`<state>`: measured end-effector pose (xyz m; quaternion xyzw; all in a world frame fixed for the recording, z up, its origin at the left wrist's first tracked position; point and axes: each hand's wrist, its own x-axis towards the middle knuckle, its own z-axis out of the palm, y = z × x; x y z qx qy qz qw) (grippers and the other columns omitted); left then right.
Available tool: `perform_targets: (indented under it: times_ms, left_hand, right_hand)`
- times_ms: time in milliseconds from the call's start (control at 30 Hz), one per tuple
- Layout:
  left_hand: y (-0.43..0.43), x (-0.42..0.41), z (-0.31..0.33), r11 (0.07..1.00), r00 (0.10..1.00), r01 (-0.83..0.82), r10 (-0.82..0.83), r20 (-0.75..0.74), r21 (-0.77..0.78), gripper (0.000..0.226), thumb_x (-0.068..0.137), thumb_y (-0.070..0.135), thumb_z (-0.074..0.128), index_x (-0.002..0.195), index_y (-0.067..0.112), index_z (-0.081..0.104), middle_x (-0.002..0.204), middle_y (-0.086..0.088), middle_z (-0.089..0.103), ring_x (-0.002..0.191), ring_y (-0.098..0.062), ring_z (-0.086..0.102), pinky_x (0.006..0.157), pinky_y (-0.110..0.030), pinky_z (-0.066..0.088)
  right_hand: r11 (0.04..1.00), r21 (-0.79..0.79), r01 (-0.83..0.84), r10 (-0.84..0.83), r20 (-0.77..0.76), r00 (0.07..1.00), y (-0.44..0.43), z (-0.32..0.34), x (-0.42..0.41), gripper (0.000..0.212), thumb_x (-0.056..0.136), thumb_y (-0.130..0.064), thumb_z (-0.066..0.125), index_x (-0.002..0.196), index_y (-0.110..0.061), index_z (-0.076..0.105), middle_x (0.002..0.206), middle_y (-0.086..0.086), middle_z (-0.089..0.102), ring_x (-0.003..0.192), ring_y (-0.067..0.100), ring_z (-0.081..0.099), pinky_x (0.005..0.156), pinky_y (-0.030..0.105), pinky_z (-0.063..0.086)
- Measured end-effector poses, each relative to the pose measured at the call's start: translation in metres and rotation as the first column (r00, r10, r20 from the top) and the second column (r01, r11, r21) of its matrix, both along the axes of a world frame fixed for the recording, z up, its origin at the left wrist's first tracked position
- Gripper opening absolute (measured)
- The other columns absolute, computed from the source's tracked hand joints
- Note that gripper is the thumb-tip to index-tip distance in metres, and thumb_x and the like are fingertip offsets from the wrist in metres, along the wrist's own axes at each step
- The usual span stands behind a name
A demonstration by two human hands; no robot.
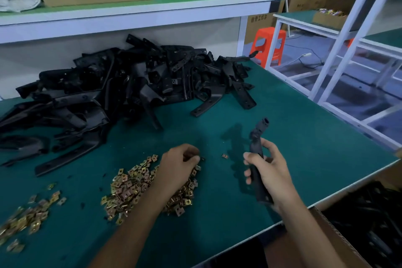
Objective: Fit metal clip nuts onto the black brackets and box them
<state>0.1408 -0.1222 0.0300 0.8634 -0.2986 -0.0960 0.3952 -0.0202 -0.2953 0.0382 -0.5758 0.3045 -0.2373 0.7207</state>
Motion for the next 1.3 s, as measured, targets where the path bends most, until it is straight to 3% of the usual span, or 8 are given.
perform_targets:
  times_ms: [133, 200, 300, 367, 567, 800, 1000, 1300]
  left_hand:
    - [-0.008, 0.002, 0.001, 0.988, 0.991, -0.082, 0.067, -0.113, -0.134, 0.006, 0.094, 0.028, 0.07, 0.1, 0.029, 0.072, 0.092, 0.02, 0.07, 0.083, 0.012, 0.063, 0.068, -0.002, 0.044]
    - [-0.018, 0.001, 0.0, 0.975, 0.984, -0.119, 0.091, -0.154, -0.188, 0.007, 0.092, 0.025, 0.073, 0.099, 0.024, 0.073, 0.088, 0.016, 0.072, 0.079, 0.007, 0.066, 0.07, -0.008, 0.049]
    - [-0.029, -0.003, -0.001, 0.949, 0.95, -0.176, 0.093, -0.299, -0.262, 0.014, 0.091, 0.018, 0.075, 0.103, 0.013, 0.073, 0.084, 0.003, 0.075, 0.072, -0.013, 0.073, 0.072, -0.031, 0.061]
    - [-0.033, -0.004, -0.006, 0.959, 0.949, -0.155, 0.078, -0.305, -0.235, 0.015, 0.09, 0.016, 0.075, 0.105, 0.014, 0.072, 0.09, 0.0, 0.075, 0.082, -0.02, 0.073, 0.082, -0.039, 0.061]
    - [-0.028, -0.009, 0.001, 0.927, 0.89, -0.19, 0.023, -0.456, -0.324, 0.009, 0.091, 0.015, 0.074, 0.098, 0.019, 0.077, 0.08, 0.001, 0.076, 0.072, -0.015, 0.072, 0.067, -0.023, 0.058]
    - [0.017, -0.033, 0.03, 0.764, 0.685, -0.344, -0.194, -0.703, -0.546, 0.013, 0.095, 0.004, 0.064, 0.104, 0.008, 0.072, 0.097, -0.009, 0.077, 0.085, -0.016, 0.072, 0.073, -0.024, 0.058]
    - [0.041, -0.055, 0.048, 0.778, 0.716, -0.305, -0.193, -0.671, -0.549, 0.014, 0.092, 0.009, 0.068, 0.094, 0.017, 0.079, 0.098, -0.012, 0.077, 0.087, -0.018, 0.073, 0.072, -0.024, 0.058]
    - [0.043, -0.067, 0.05, 0.807, 0.724, -0.32, -0.129, -0.677, -0.496, 0.009, 0.088, 0.007, 0.073, 0.089, 0.014, 0.079, 0.093, -0.013, 0.077, 0.08, -0.02, 0.074, 0.067, -0.024, 0.058]
  right_hand:
    - [0.992, -0.123, 0.004, -0.004, -0.002, 1.0, 0.02, 0.002, -0.004, 0.042, 0.101, -0.026, 0.06, 0.09, -0.066, 0.058, 0.086, 0.009, 0.071, 0.053, 0.019, 0.059, 0.047, 0.03, 0.048]
    - [0.977, -0.21, 0.048, -0.053, -0.017, 0.998, 0.025, -0.006, -0.006, 0.017, 0.101, -0.032, 0.06, 0.108, -0.047, 0.062, 0.09, 0.005, 0.069, 0.059, 0.017, 0.059, 0.051, 0.031, 0.05]
    - [0.946, -0.316, 0.075, -0.104, -0.076, 0.992, 0.034, -0.022, -0.004, 0.04, 0.098, -0.04, 0.063, 0.136, -0.035, 0.053, 0.102, -0.008, 0.071, 0.082, 0.011, 0.062, 0.078, 0.044, 0.055]
    - [0.928, -0.361, 0.096, -0.132, -0.077, 0.988, 0.044, -0.027, -0.003, 0.049, 0.096, -0.041, 0.066, 0.14, -0.05, 0.046, 0.1, -0.034, 0.068, 0.087, -0.008, 0.063, 0.08, 0.024, 0.052]
    - [0.87, -0.489, 0.068, -0.141, -0.113, 0.984, 0.05, -0.035, -0.006, 0.054, 0.091, -0.043, 0.072, 0.138, -0.054, 0.047, 0.104, -0.049, 0.06, 0.097, -0.023, 0.057, 0.073, -0.001, 0.041]
    - [0.815, -0.579, -0.033, -0.073, -0.158, 0.985, 0.059, -0.037, -0.005, 0.053, 0.087, -0.05, 0.07, 0.137, -0.036, 0.056, 0.103, -0.042, 0.064, 0.098, -0.011, 0.064, 0.081, 0.021, 0.054]
    - [0.745, -0.665, -0.057, -0.061, -0.154, 0.986, 0.083, -0.039, 0.0, 0.054, 0.087, -0.044, 0.075, 0.137, -0.037, 0.057, 0.103, -0.031, 0.066, 0.1, 0.003, 0.067, 0.083, 0.026, 0.054]
    - [0.746, -0.664, -0.038, -0.079, -0.145, 0.986, 0.087, -0.035, -0.003, 0.055, 0.087, -0.046, 0.075, 0.134, -0.054, 0.046, 0.102, -0.051, 0.058, 0.099, -0.007, 0.064, 0.085, 0.014, 0.05]
